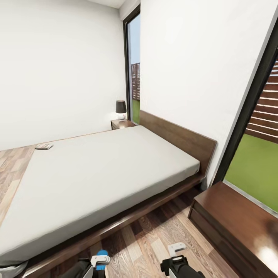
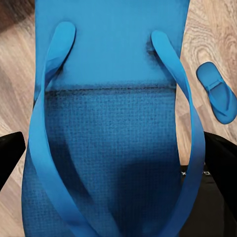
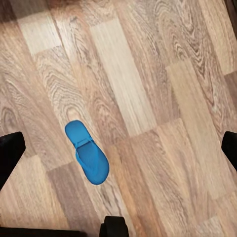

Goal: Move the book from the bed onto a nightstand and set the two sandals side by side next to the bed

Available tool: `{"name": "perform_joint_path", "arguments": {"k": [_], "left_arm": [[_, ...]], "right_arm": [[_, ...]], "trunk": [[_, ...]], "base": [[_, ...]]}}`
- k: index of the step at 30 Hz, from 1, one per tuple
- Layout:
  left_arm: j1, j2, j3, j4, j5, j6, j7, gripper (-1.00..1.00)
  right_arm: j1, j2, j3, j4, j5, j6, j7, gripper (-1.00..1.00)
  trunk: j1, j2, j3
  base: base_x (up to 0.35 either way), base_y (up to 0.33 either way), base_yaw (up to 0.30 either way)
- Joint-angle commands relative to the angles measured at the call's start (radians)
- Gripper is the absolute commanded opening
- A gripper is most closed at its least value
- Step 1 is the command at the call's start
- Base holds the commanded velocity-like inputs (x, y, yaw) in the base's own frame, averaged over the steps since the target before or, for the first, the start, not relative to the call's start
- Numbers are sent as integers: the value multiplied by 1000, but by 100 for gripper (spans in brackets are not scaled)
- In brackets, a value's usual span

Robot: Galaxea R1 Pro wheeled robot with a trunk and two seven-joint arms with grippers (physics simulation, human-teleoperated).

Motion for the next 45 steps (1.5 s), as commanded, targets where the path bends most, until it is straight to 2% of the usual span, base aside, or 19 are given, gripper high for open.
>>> {"name": "perform_joint_path", "arguments": {"k": [1, 4, 11, 33, 38, 43, 44, 45], "left_arm": [[0, 0, -4, -2, 7, 5, 2, -100], [0, 0, -4, -2, 7, 5, 2, -100], [0, 0, -5, -2, 7, 5, 2, -100], [0, -1, -6, -3, 3, 3, 4, -100], [-4, -19, -17, -8, -2, 17, 6, -100], [-8, -35, -79, -42, -9, 50, 30, -100], [-8, -37, -120, -74, -18, 79, 41, -100], [-8, -37, -141, -95, -23, 99, 45, -100]], "right_arm": [[0, -1, 11, -1, 1, 2, -1, 100], [0, -1, 13, -1, 2, -2, 0, 100], [1, -1, 14, -1, 2, -4, 0, 100], [1, -6, 8, 0, -5, 5, 0, 100], [1, -7, 7, 1, -6, 5, 0, 100], [1, -7, 6, 2, -5, 5, 0, 100], [1, -7, 6, 1, -5, 5, 0, 100], [1, -7, 6, 2, -5, 5, 0, 100]], "trunk": [[4, -8, -4], [15, -29, -14], [15, -29, -14], [100, -183, -83], [119, -218, -98], [138, -253, -114], [142, -260, -117], [146, -267, -120]], "base": [[0, 0, 0], [0, 0, 0], [0, 0, 0], [0, 0, 0], [0, 0, 0], [0, 0, 0], [0, 0, 0], [0, 0, 0]]}}
